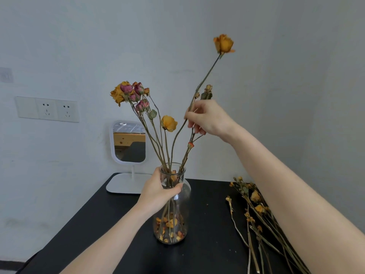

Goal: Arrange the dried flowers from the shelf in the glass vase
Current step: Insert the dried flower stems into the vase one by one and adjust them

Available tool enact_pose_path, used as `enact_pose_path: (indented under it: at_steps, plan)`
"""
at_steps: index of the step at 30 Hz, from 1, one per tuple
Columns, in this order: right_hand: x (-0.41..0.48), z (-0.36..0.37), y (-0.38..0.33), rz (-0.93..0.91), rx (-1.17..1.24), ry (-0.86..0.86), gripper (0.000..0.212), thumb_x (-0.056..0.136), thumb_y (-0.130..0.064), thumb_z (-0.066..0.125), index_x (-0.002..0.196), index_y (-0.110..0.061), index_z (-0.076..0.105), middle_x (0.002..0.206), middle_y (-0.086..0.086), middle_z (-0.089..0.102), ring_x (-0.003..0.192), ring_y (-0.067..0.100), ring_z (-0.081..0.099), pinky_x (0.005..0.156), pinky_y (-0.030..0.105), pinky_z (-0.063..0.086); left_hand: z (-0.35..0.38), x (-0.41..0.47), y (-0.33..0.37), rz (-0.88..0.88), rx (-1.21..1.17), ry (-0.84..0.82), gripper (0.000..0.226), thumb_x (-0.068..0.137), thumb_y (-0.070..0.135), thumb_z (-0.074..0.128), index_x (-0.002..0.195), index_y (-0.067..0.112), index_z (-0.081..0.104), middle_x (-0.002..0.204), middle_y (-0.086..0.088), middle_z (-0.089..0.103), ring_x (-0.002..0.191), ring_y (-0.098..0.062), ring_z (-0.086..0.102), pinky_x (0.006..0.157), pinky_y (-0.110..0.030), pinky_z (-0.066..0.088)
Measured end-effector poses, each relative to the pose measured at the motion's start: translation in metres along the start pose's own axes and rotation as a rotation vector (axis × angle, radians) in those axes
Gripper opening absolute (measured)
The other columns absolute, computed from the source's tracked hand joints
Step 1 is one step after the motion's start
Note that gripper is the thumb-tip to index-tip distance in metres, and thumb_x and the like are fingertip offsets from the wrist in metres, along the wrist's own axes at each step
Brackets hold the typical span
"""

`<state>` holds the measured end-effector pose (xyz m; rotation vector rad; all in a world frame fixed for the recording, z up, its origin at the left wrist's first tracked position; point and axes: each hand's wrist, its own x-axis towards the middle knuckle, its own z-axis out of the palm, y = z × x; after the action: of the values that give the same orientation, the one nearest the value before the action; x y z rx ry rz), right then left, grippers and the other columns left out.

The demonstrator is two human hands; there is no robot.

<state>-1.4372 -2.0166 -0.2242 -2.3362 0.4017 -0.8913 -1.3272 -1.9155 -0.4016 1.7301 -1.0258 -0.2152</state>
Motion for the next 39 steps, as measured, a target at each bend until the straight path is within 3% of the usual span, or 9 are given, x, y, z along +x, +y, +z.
enact_pose_path:
  at_steps: [5, 10, 22, 25, 28, 30, 33, 39]
  plan:
    - [-0.004, 0.018, 0.009, 0.106, -0.180, -0.246, 0.014, 0.090, -0.019, 0.058, 0.084, -0.007, 0.064, 0.059, 0.001, 0.058, 0.040, 0.008, 0.045, 0.035, 0.014, 0.035, 0.000, -0.001, -0.002, 0.006, -0.009, 0.002, 0.050, 0.076, 0.035, 0.072, 0.116, 0.031, 0.042, 0.099, 0.026, 0.048, 0.093, 0.003, 0.046, 0.084, -0.015, 0.035]
    - [0.000, 0.023, 0.018, 0.163, 0.069, -0.122, 0.021, 0.091, -0.023, 0.059, 0.085, -0.005, 0.069, 0.063, 0.001, 0.063, 0.037, 0.003, 0.044, 0.038, 0.014, 0.036, 0.000, -0.003, -0.002, 0.018, -0.024, -0.001, 0.047, 0.076, 0.034, 0.072, 0.111, 0.036, 0.042, 0.095, 0.029, 0.051, 0.086, 0.013, 0.047, 0.067, -0.003, 0.033]
    - [0.000, 0.035, 0.024, 0.185, -0.043, -0.023, 0.023, 0.091, -0.030, 0.059, 0.080, -0.013, 0.070, 0.058, -0.006, 0.060, 0.035, 0.001, 0.045, 0.032, 0.006, 0.029, -0.004, 0.007, -0.003, -0.023, -0.058, -0.071, 0.039, 0.076, 0.030, 0.072, 0.091, 0.048, 0.040, 0.092, 0.031, 0.047, 0.082, 0.012, 0.044, 0.068, -0.004, 0.031]
    - [0.000, 0.037, 0.025, 0.191, -0.059, -0.006, 0.024, 0.090, -0.032, 0.059, 0.086, -0.012, 0.071, 0.059, -0.007, 0.059, 0.041, 0.003, 0.045, 0.035, 0.008, 0.030, -0.003, 0.003, -0.002, -0.025, -0.079, -0.071, 0.042, 0.077, 0.031, 0.072, 0.098, 0.048, 0.039, 0.095, 0.034, 0.044, 0.088, 0.011, 0.044, 0.074, -0.004, 0.032]
    - [-0.004, 0.036, 0.026, 0.225, -0.015, 0.009, 0.029, 0.090, -0.035, 0.059, 0.086, -0.008, 0.069, 0.060, -0.004, 0.059, 0.033, 0.002, 0.041, 0.036, 0.009, 0.031, 0.002, -0.009, -0.005, -0.045, -0.141, 0.058, 0.071, 0.072, 0.036, 0.076, 0.128, 0.037, 0.032, 0.115, 0.030, 0.039, 0.110, 0.005, 0.036, 0.094, -0.020, 0.030]
    - [-0.009, 0.034, 0.028, 0.244, 0.035, 0.022, 0.028, 0.090, -0.034, 0.058, 0.086, -0.008, 0.066, 0.062, -0.002, 0.061, 0.026, 0.002, 0.037, 0.034, 0.009, 0.030, 0.005, -0.022, -0.008, -0.060, -0.156, 0.222, 0.084, 0.068, 0.040, 0.077, 0.136, 0.032, 0.029, 0.124, 0.023, 0.035, 0.117, 0.001, 0.032, 0.099, -0.027, 0.029]
    - [-0.017, 0.028, 0.030, 0.253, 0.079, 0.052, 0.026, 0.090, -0.033, 0.058, 0.086, -0.008, 0.065, 0.062, -0.002, 0.063, 0.031, 0.004, 0.037, 0.035, 0.011, 0.032, 0.008, -0.042, -0.010, -0.073, -0.184, 0.365, 0.073, 0.067, 0.040, 0.078, 0.125, 0.034, 0.035, 0.123, 0.020, 0.036, 0.116, -0.001, 0.031, 0.098, -0.028, 0.028]
    - [-0.031, 0.018, 0.033, 0.249, 0.110, 0.097, 0.025, 0.090, -0.031, 0.059, 0.092, -0.007, 0.067, 0.065, -0.001, 0.066, 0.040, 0.009, 0.040, 0.037, 0.011, 0.034, 0.018, -0.070, -0.009, -0.092, -0.218, 0.384, 0.043, 0.076, 0.022, 0.073, 0.102, 0.032, 0.040, 0.113, 0.012, 0.041, 0.109, -0.007, 0.039, 0.094, -0.027, 0.033]
